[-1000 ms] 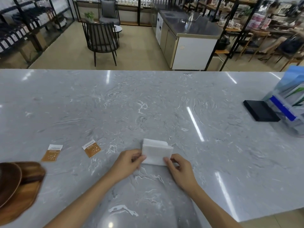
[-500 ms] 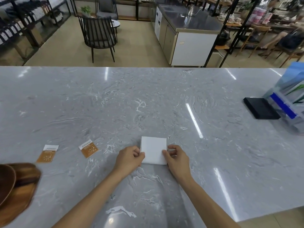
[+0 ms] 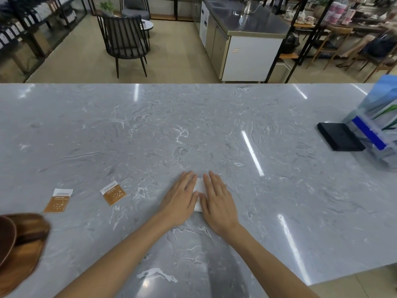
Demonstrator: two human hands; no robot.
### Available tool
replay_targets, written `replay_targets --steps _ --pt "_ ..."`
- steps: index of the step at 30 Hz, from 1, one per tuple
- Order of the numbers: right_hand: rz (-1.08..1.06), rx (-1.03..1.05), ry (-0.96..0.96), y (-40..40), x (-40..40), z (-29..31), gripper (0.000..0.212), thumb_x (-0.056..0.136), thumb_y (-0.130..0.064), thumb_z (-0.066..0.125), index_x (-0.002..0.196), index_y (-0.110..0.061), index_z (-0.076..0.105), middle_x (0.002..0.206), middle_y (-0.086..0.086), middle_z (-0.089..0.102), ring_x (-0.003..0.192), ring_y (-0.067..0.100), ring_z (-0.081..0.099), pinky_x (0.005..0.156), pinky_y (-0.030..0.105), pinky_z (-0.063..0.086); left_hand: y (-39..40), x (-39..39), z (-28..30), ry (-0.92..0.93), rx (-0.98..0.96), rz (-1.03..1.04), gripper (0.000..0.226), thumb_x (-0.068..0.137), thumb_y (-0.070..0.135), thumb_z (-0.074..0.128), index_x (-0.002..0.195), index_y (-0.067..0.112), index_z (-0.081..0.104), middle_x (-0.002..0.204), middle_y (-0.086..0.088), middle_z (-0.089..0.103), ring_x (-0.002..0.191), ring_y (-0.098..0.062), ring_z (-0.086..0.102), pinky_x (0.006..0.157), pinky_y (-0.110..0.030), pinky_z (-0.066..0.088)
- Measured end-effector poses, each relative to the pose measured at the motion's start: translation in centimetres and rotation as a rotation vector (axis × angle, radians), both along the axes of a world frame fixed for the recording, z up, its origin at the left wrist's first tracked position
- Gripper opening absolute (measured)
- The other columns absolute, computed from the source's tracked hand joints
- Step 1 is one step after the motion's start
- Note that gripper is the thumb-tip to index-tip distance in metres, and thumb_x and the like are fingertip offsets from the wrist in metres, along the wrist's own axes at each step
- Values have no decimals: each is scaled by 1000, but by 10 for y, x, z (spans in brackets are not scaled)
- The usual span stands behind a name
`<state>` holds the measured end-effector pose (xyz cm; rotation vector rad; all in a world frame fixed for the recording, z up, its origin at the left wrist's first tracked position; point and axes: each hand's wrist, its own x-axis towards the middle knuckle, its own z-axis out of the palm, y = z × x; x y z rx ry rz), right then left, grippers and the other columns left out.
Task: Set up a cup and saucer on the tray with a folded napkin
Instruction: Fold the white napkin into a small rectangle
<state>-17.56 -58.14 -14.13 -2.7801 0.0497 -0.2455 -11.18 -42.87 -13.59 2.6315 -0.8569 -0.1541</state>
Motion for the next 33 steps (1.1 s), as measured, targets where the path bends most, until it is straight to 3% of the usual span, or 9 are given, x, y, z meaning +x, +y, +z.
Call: replay_targets --steps 5,10,16,19,21,23,26,28,33 --pt "-14 -13 76 -2 0 -18 60 109 -38 26 162 -13 12 170 2 12 157 16 3 128 40 11 2 2 -14 -55 151 -17 63 107 43 16 161 14 0 170 0 -8 156 -17 -11 128 -37 1" --pt "-50 -76 110 0 5 -22 64 107 -41 20 162 -11 10 171 4 9 158 18 2 128 45 7 0 4 -18 -35 199 0 67 104 46 11 160 16 -7 169 1 -17 156 -17 -13 128 -42 2" --pt "-10 -44 165 -2 5 -13 65 108 -41 23 163 -11 3 171 3 0 158 17 -3 128 47 7 1 3 -6 12 239 -36 67 106 44 16 160 13 -11 168 -2 -22 155 -19 -20 127 -45 -2" --pt "101 137 119 -15 -7 -5 72 107 -46 37 163 -13 6 170 -1 -5 157 12 -7 129 36 0 14 -4 4 -87 241 -146 69 106 46 19 160 12 -6 168 -3 -20 153 -20 -24 127 -44 -7" --pt "192 210 38 -28 -24 -2 72 103 -45 51 161 -15 23 171 -2 7 157 11 3 127 26 8 29 -11 5 -159 201 -267 70 103 49 24 161 12 7 170 0 -6 156 -17 -15 127 -39 -8" --pt "277 155 -22 -39 -37 -3 60 99 -41 60 152 -16 45 165 1 32 153 17 28 122 31 31 44 -13 4 -154 214 -333 71 101 52 28 160 14 17 170 2 8 157 -14 -4 127 -34 -6" --pt "304 -22 -119 -44 -35 1 44 97 -40 63 131 -14 65 141 7 62 127 26 61 92 39 60 47 -7 6 -114 250 -357 70 103 52 32 160 15 19 169 0 16 157 -13 9 127 -30 4" --pt "341 -155 -183 -43 -27 6 38 97 -40 62 124 -13 69 127 7 69 113 25 68 75 35 63 41 -2 9 -129 230 -360 64 104 44 38 159 13 25 167 -3 24 155 -16 19 126 -28 8" --pt "380 -257 -195 -47 -19 15 33 100 -38 54 116 -14 70 114 4 74 95 21 74 59 32 62 33 -3 19 -129 191 -338 57 94 25 50 151 19 44 160 -6 41 144 -24 43 119 -35 35"
